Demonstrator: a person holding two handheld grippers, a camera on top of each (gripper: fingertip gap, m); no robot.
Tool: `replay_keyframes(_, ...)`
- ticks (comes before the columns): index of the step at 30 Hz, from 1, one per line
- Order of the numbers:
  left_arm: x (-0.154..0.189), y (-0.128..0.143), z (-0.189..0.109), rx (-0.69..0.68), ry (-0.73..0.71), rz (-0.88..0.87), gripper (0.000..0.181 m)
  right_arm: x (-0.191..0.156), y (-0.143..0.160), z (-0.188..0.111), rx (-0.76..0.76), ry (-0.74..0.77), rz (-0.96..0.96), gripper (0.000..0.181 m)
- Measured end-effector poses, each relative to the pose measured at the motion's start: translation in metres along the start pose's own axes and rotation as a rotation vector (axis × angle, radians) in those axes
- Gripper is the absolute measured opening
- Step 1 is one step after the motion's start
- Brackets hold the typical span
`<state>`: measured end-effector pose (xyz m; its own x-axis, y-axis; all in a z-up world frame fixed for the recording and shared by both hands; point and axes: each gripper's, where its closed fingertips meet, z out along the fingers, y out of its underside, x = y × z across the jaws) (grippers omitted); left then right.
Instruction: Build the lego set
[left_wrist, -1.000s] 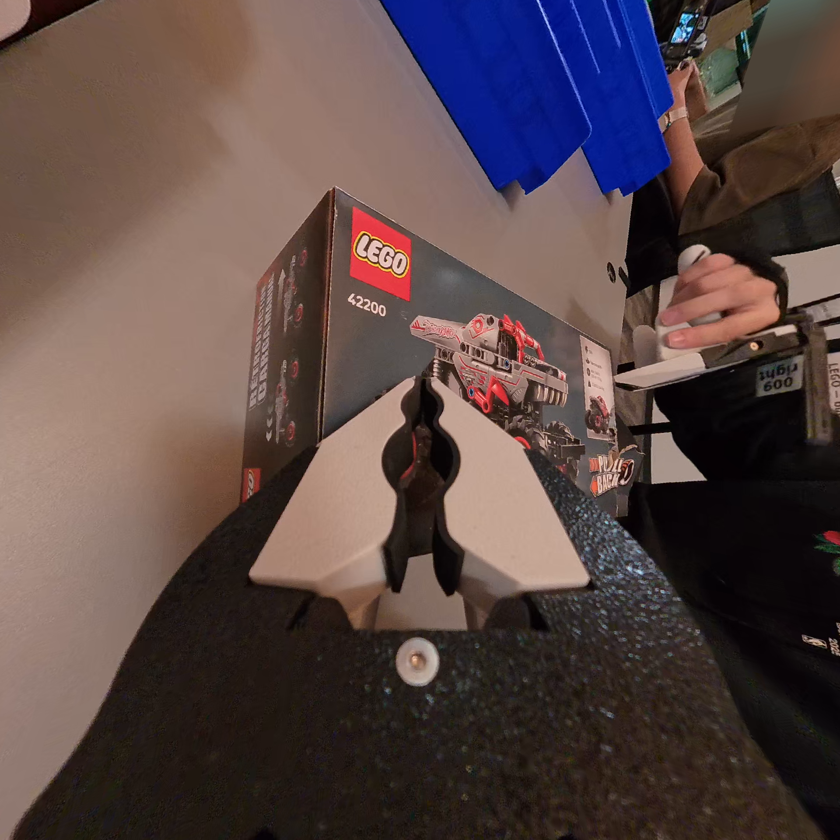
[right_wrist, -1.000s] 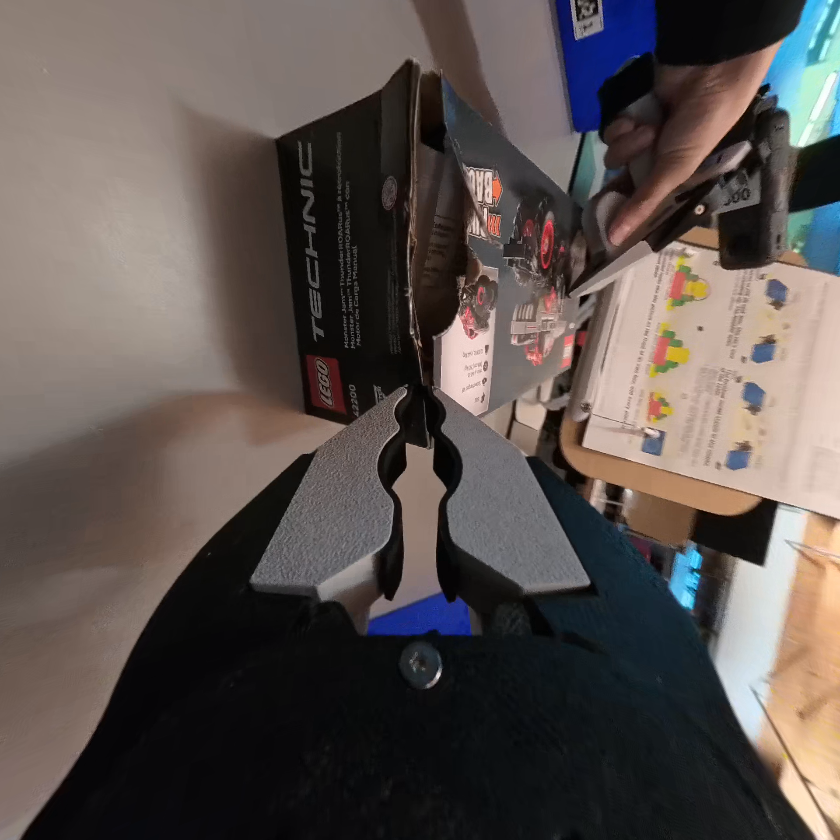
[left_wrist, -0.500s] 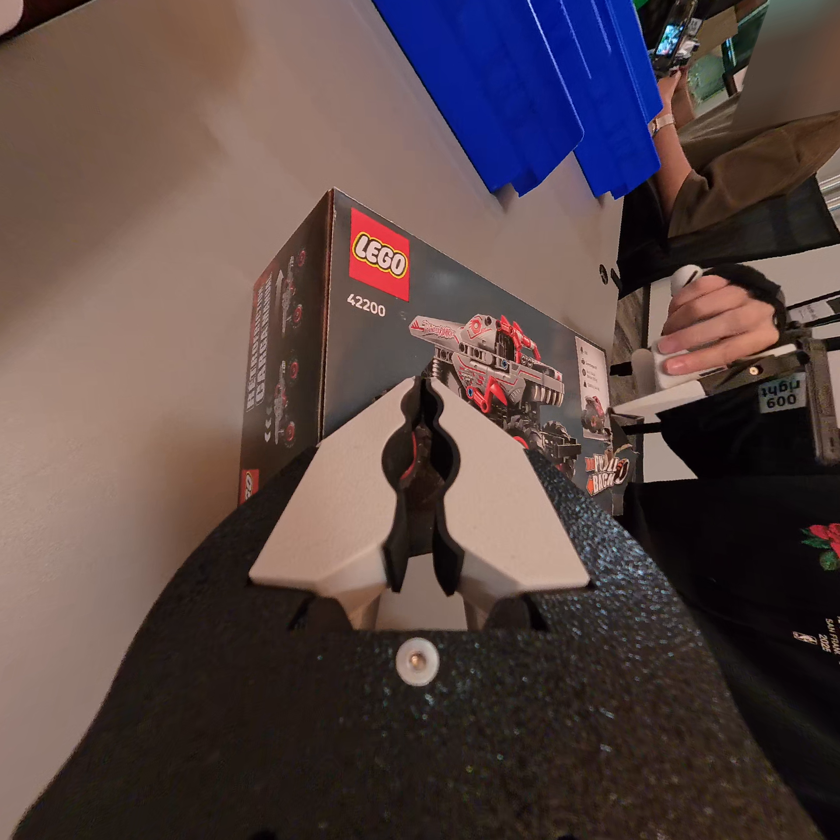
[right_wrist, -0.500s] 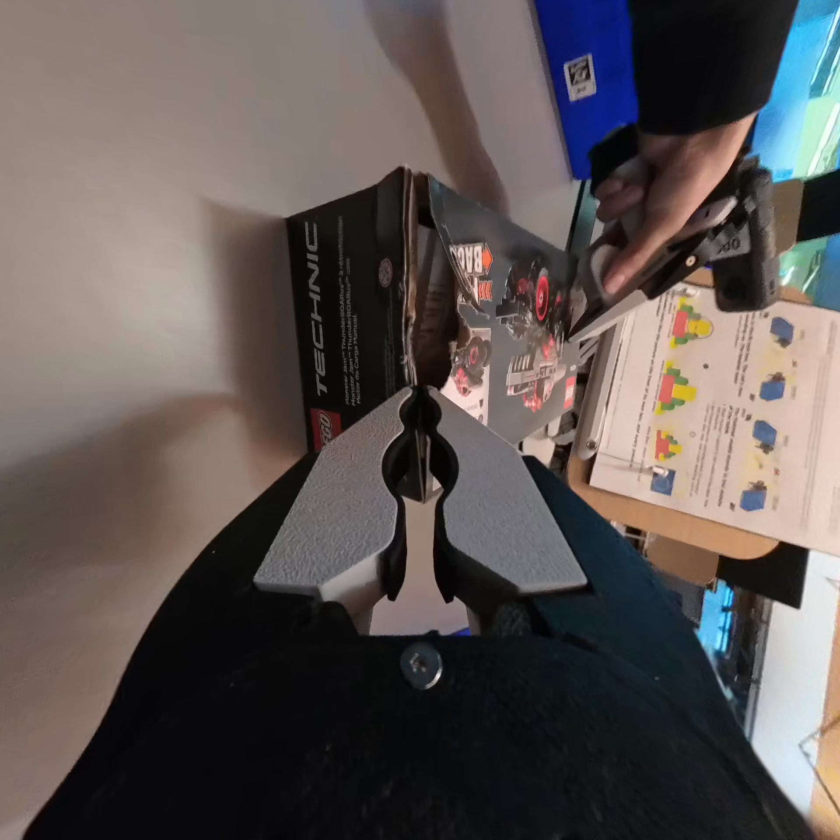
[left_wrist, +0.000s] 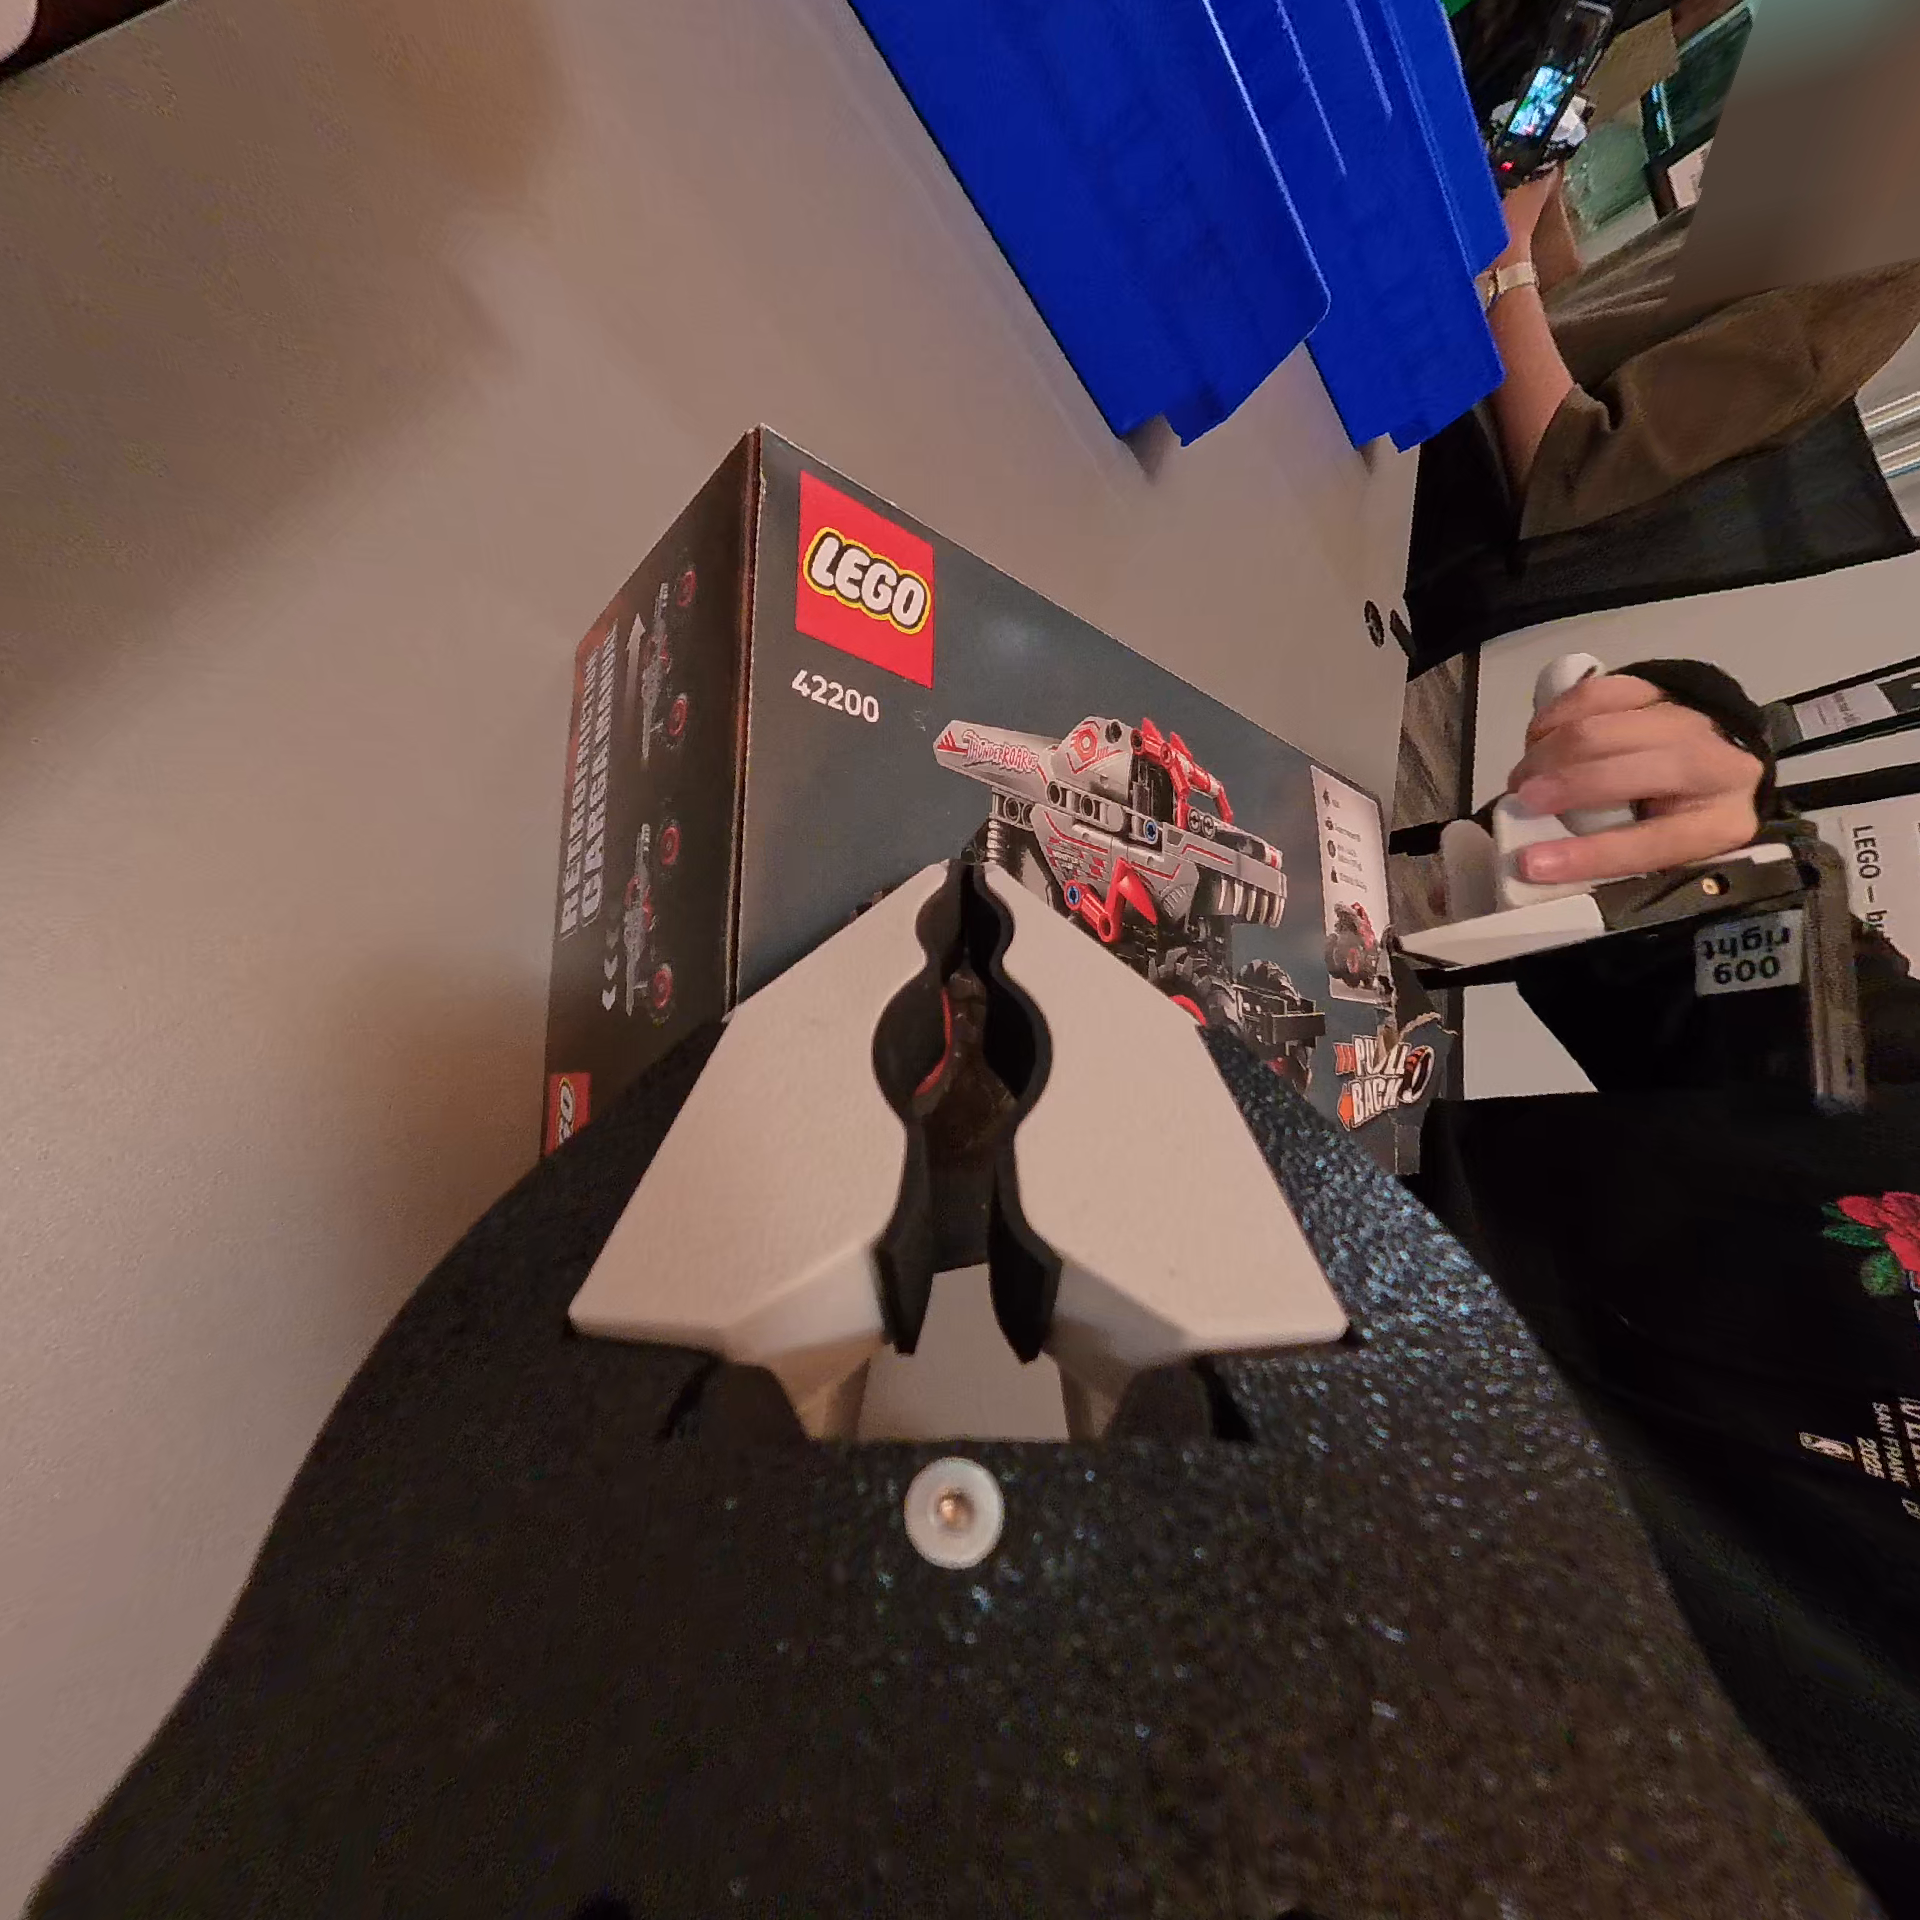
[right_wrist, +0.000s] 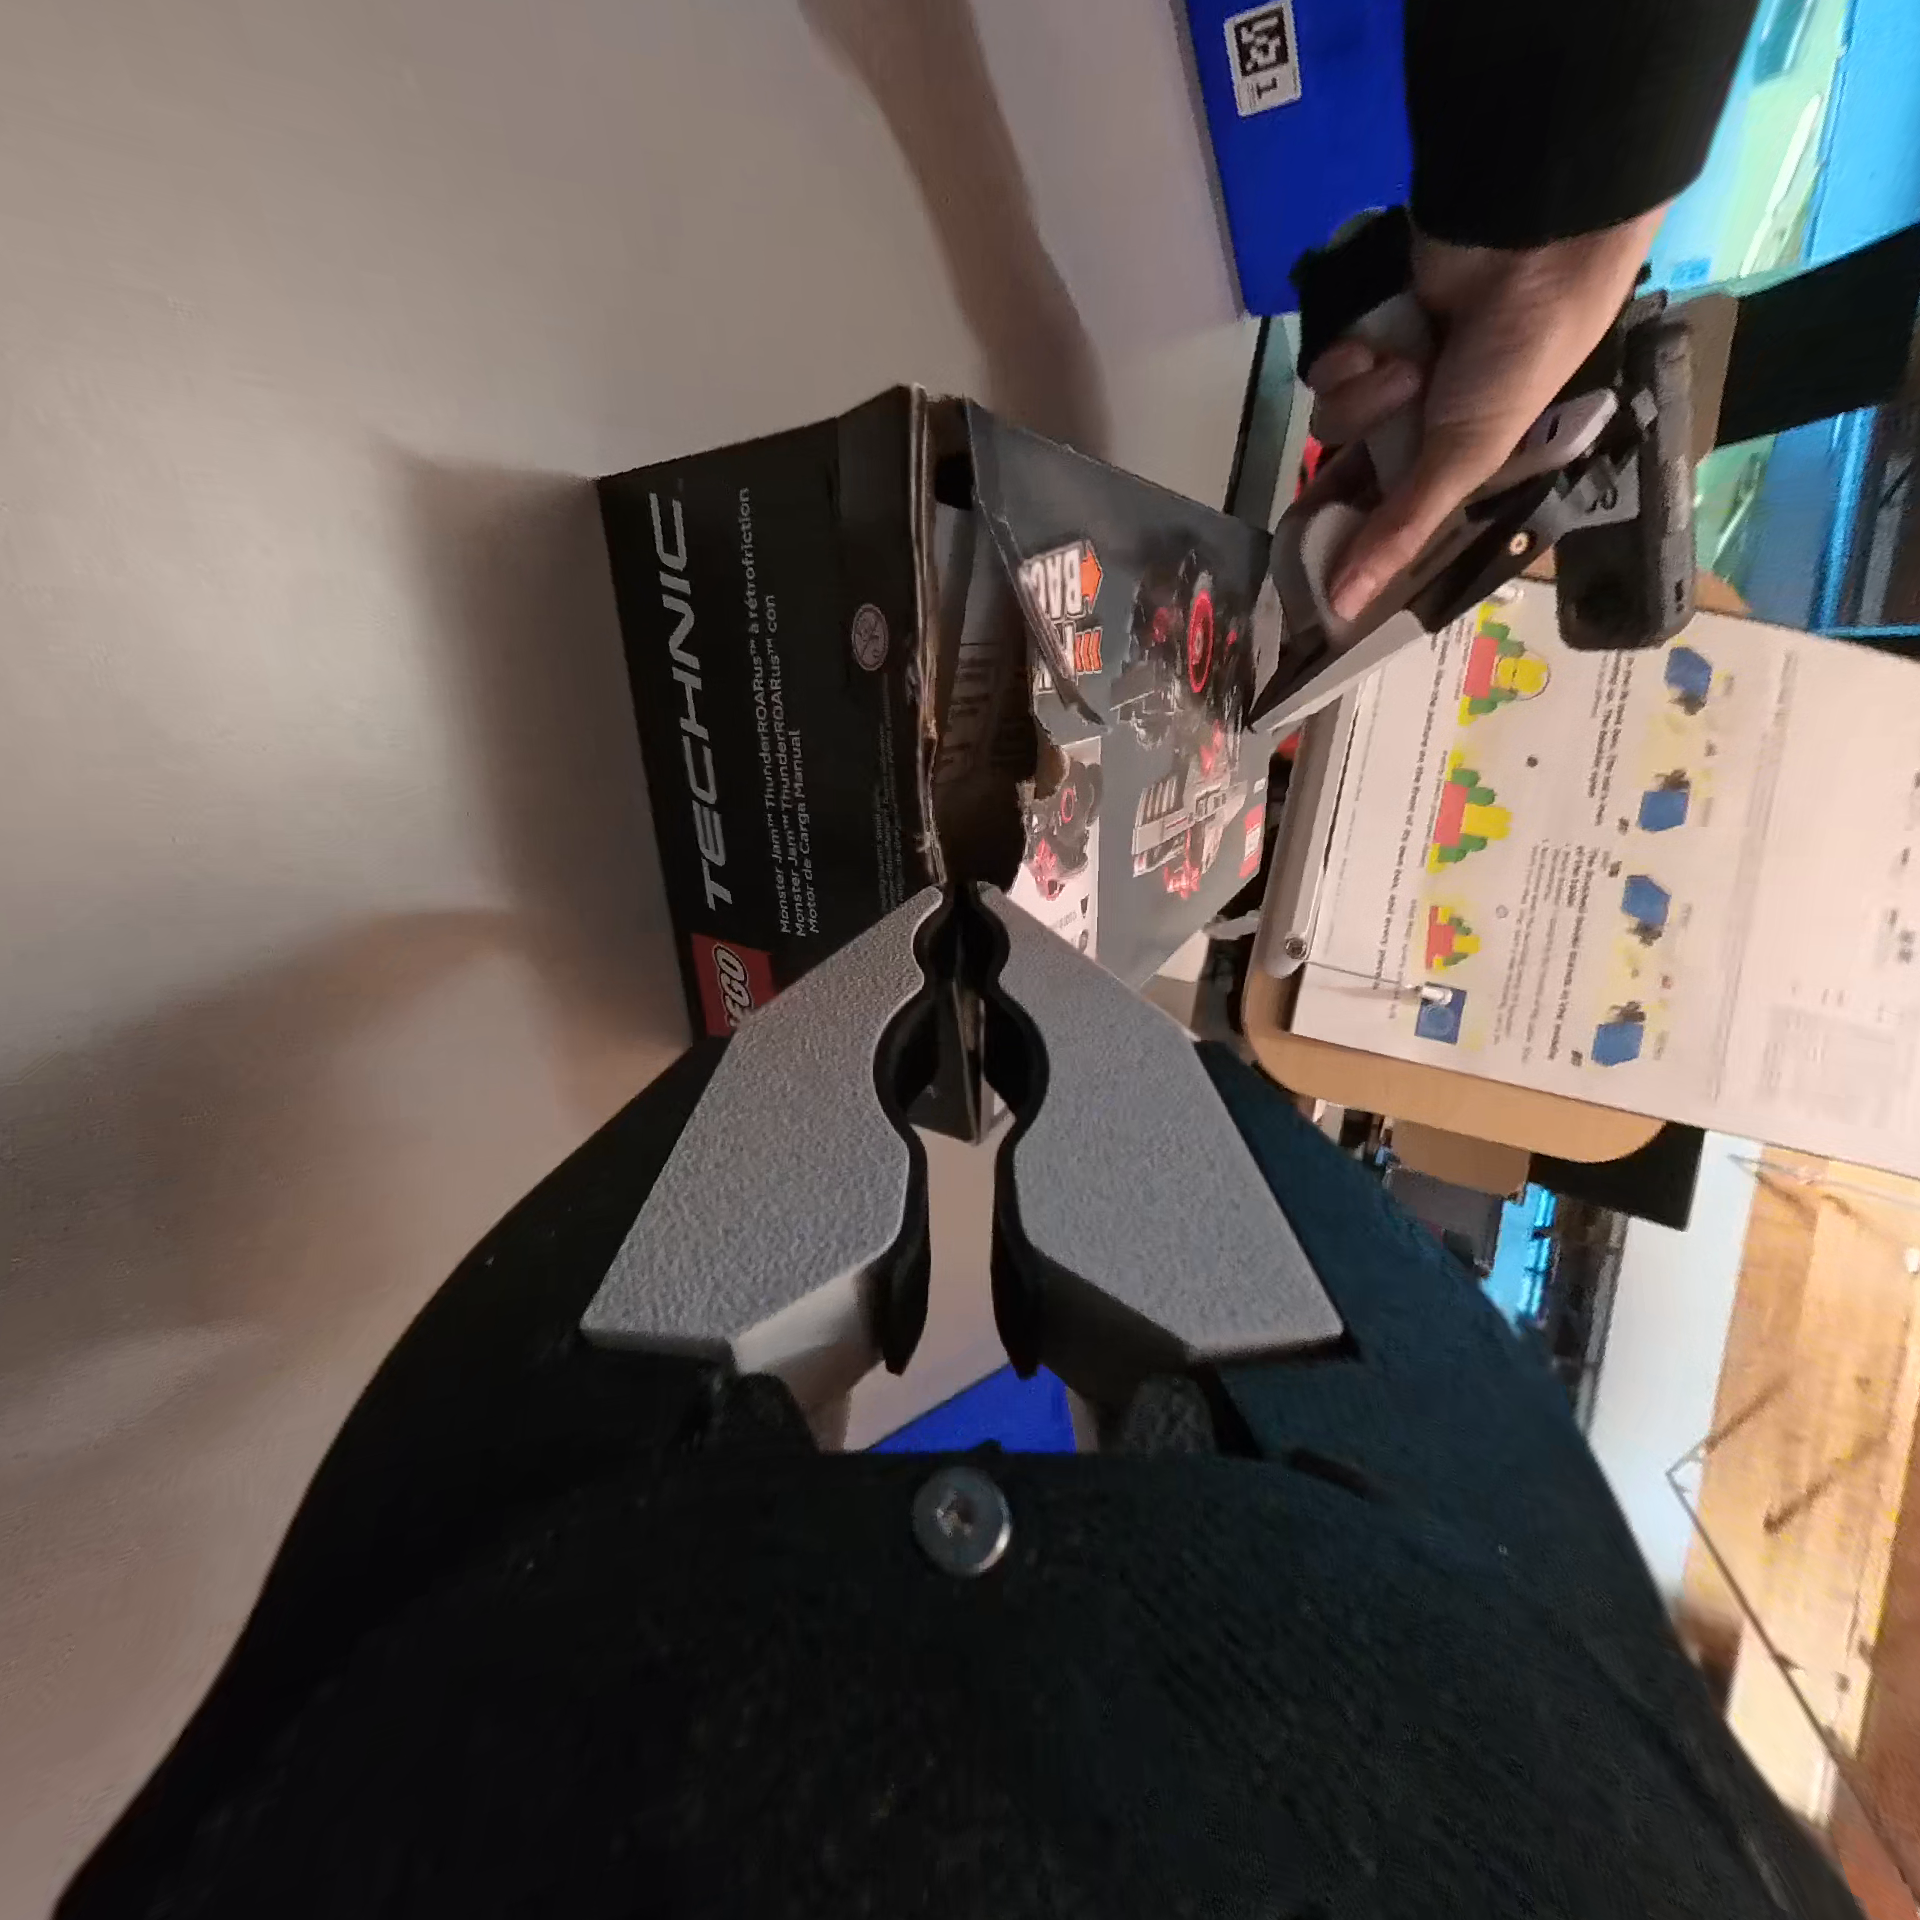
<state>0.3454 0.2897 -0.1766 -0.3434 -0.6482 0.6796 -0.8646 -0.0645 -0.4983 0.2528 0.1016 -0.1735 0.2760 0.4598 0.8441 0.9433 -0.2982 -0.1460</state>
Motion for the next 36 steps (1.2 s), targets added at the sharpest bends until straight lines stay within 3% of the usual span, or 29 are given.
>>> replay_keyframes(3, 0.000, 0.000, 0.000, 0.001, -0.002, 0.002, 0.000, -0.002, -0.008, -0.002, 0.074, -0.015, 0.049, 0.000)
replay_keyframes(4, 0.000, 0.000, 0.000, 0.001, -0.002, 0.002, 0.000, -0.008, -0.016, -0.004, 0.115, -0.061, 0.048, 0.026)
replay_keyframes(8, 0.000, 0.000, 0.000, 0.004, 0.002, 0.000, 0.000, -0.017, 0.006, 0.006, -0.027, -0.101, 0.000, 0.032)
replay_keyframes(14, 0.000, 0.000, 0.000, 0.003, 0.002, 0.001, 0.000, -0.016, 0.005, 0.008, 0.005, -0.126, 0.017, 0.026)
replay_keyframes(18, 0.000, 0.000, 0.001, -0.003, 0.000, 0.002, 0.000, -0.014, 0.007, 0.008, -0.017, -0.171, 0.140, 0.019)
replay_keyframes(22, 0.003, 0.001, 0.003, -0.011, 0.011, 0.004, 0.000, -0.011, 0.041, 0.011, -0.164, -0.184, 0.158, 0.026)
replay_keyframes(24, 0.002, 0.001, 0.003, -0.016, 0.006, 0.004, 0.000, -0.015, 0.042, 0.015, -0.093, -0.191, 0.228, 0.037)
replay_keyframes(27, 0.003, 0.001, 0.003, -0.014, 0.011, 0.003, 0.000, -0.007, 0.042, 0.016, 0.027, -0.142, 0.255, 0.020)
replay_keyframes(32, 0.002, 0.001, 0.003, -0.017, 0.002, 0.000, 0.000, -0.006, 0.041, 0.018, 0.151, -0.165, 0.236, 0.018)
replay_keyframes(36, 0.002, 0.001, 0.004, -0.020, 0.004, -0.010, 0.000, -0.005, 0.042, 0.021, 0.099, -0.108, 0.155, 0.017)
